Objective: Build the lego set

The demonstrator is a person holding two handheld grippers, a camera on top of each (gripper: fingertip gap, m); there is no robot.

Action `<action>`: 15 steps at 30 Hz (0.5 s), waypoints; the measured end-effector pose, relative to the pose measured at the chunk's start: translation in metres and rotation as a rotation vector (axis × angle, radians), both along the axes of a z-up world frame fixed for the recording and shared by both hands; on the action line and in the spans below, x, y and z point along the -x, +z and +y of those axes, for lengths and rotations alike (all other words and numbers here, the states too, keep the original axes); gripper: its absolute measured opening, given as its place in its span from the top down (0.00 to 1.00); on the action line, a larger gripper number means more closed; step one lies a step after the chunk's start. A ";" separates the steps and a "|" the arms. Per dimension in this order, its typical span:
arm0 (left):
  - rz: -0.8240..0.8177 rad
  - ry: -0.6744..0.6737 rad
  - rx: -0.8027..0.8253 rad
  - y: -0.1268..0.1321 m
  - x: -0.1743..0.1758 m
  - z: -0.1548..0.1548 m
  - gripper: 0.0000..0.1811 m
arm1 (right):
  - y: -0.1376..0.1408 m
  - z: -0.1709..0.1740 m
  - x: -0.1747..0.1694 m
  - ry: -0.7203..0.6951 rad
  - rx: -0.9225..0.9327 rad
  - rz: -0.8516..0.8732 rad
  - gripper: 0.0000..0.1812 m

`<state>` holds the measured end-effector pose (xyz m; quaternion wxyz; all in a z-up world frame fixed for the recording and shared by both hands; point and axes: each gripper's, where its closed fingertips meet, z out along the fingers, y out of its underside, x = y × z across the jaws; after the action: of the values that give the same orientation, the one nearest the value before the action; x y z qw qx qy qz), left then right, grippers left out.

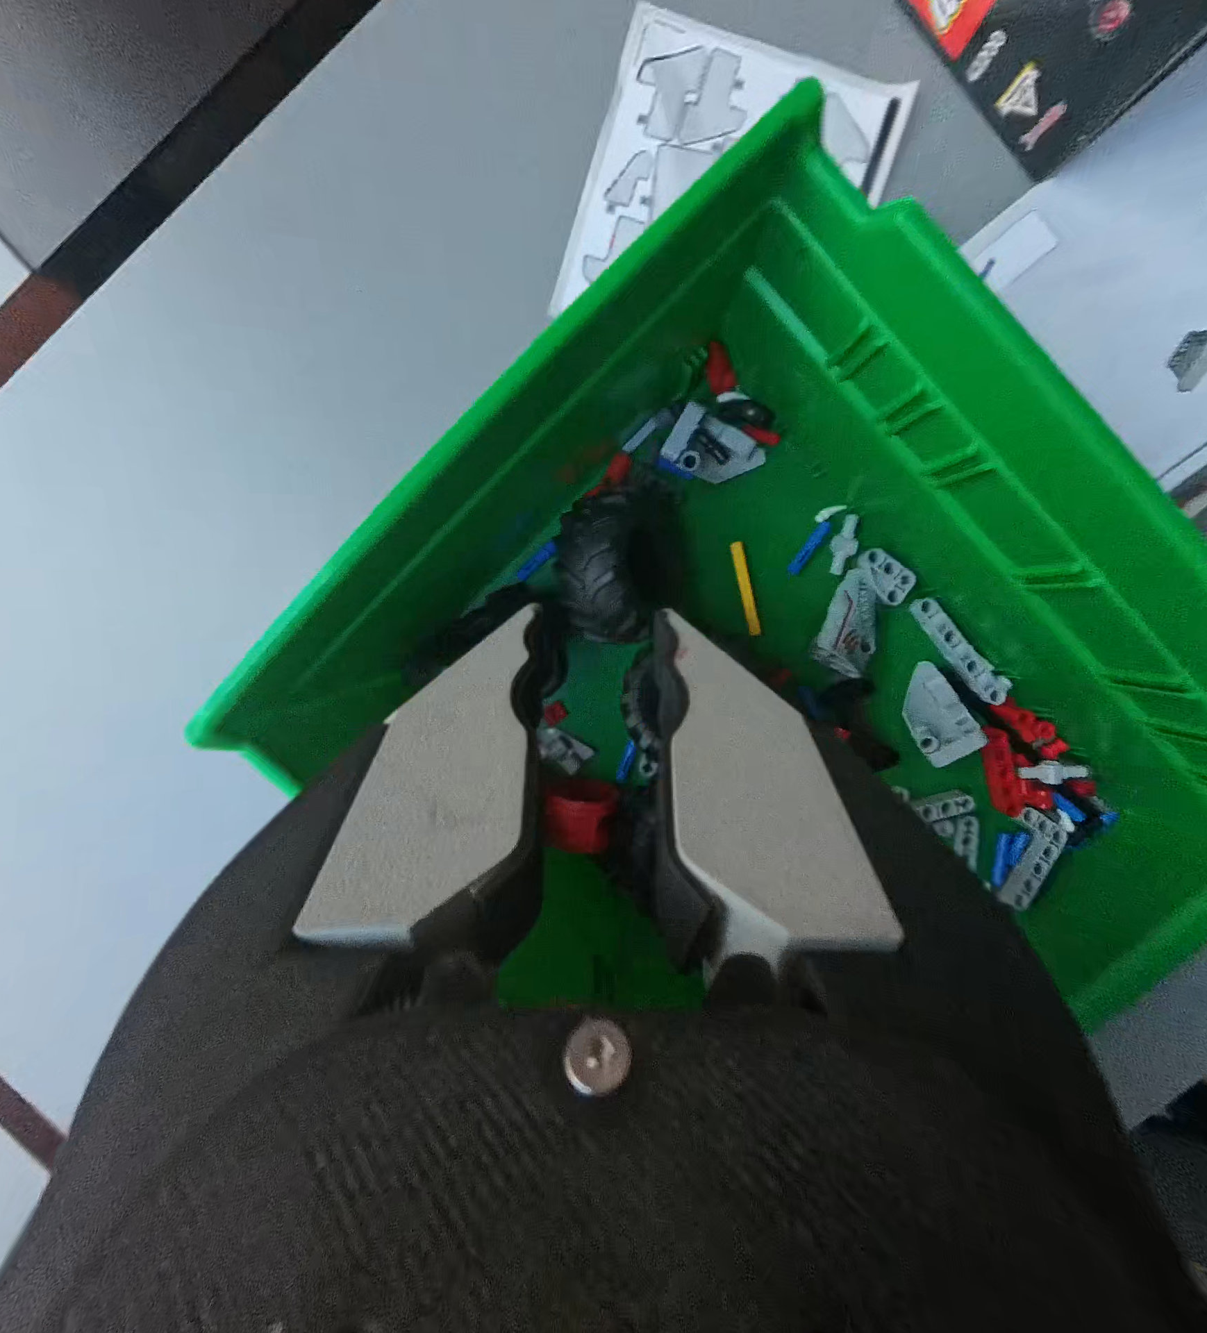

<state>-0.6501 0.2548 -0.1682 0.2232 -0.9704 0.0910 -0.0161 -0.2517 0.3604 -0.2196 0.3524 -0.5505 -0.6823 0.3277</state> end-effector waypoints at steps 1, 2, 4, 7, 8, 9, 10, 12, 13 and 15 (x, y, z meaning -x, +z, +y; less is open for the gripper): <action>0.005 -0.027 -0.006 -0.002 -0.008 0.004 0.86 | -0.001 0.000 0.001 -0.001 0.002 -0.003 0.90; 0.032 -0.051 0.002 -0.006 -0.014 0.007 0.84 | -0.001 0.000 0.001 -0.003 0.003 -0.006 0.90; 0.091 -0.131 0.002 -0.015 -0.028 0.019 0.82 | -0.002 0.001 0.001 -0.005 0.001 -0.007 0.90; 0.203 -0.247 -0.038 -0.032 -0.042 0.042 0.82 | -0.001 0.001 0.001 -0.007 0.000 -0.003 0.90; 0.241 -0.253 -0.022 -0.040 -0.041 0.048 0.81 | -0.001 0.000 0.001 -0.007 0.000 -0.001 0.90; 0.257 -0.258 -0.003 -0.048 -0.041 0.052 0.68 | 0.000 0.000 0.001 -0.005 0.000 0.002 0.90; 0.255 -0.262 0.022 -0.056 -0.041 0.055 0.54 | 0.000 -0.001 0.001 -0.003 0.000 0.003 0.90; 0.235 -0.265 0.066 -0.070 -0.040 0.058 0.28 | 0.001 -0.002 0.000 0.001 -0.007 0.004 0.90; 0.220 -0.261 0.090 -0.077 -0.040 0.057 0.15 | 0.002 -0.003 -0.001 0.003 -0.010 0.005 0.91; 0.179 -0.247 0.094 -0.081 -0.041 0.059 0.01 | 0.003 -0.004 -0.001 0.009 -0.014 0.007 0.91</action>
<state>-0.6087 0.3135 -0.2495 0.1648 -0.9588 0.2281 0.0388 -0.2502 0.3565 -0.2171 0.3572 -0.5439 -0.6857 0.3261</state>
